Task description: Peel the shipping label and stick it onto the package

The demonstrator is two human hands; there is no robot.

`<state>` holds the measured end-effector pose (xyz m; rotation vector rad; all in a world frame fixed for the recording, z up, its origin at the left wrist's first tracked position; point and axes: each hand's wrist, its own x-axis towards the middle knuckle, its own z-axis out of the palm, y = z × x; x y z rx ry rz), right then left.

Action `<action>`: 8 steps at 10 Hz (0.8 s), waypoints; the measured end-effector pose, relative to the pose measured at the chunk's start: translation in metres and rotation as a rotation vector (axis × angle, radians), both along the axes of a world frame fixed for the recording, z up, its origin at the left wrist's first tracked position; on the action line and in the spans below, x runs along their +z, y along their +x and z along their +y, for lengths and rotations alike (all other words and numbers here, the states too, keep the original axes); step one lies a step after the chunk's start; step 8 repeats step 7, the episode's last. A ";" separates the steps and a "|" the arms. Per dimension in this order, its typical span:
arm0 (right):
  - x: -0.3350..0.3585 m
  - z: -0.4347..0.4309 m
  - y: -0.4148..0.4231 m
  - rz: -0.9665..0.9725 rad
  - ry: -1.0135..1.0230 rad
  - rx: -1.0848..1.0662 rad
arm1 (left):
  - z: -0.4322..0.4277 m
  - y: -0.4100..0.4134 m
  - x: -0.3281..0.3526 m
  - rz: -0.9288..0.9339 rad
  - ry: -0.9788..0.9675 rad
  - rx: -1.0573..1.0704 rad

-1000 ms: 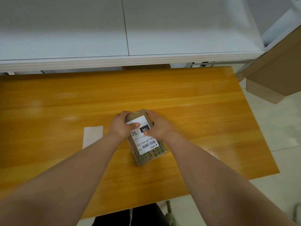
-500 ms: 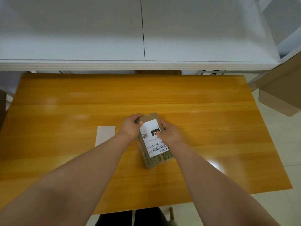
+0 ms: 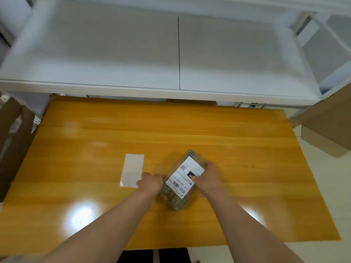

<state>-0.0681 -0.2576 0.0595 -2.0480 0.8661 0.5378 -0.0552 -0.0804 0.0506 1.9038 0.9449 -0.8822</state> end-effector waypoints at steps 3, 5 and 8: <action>0.013 -0.006 -0.025 0.078 -0.132 0.038 | -0.002 -0.034 0.027 0.127 -0.337 0.203; 0.008 -0.006 -0.043 0.041 -0.042 0.046 | -0.002 -0.017 0.054 -0.119 -0.425 0.172; 0.036 0.003 -0.042 0.087 -0.013 0.144 | 0.001 -0.006 0.077 -0.259 -0.265 -0.081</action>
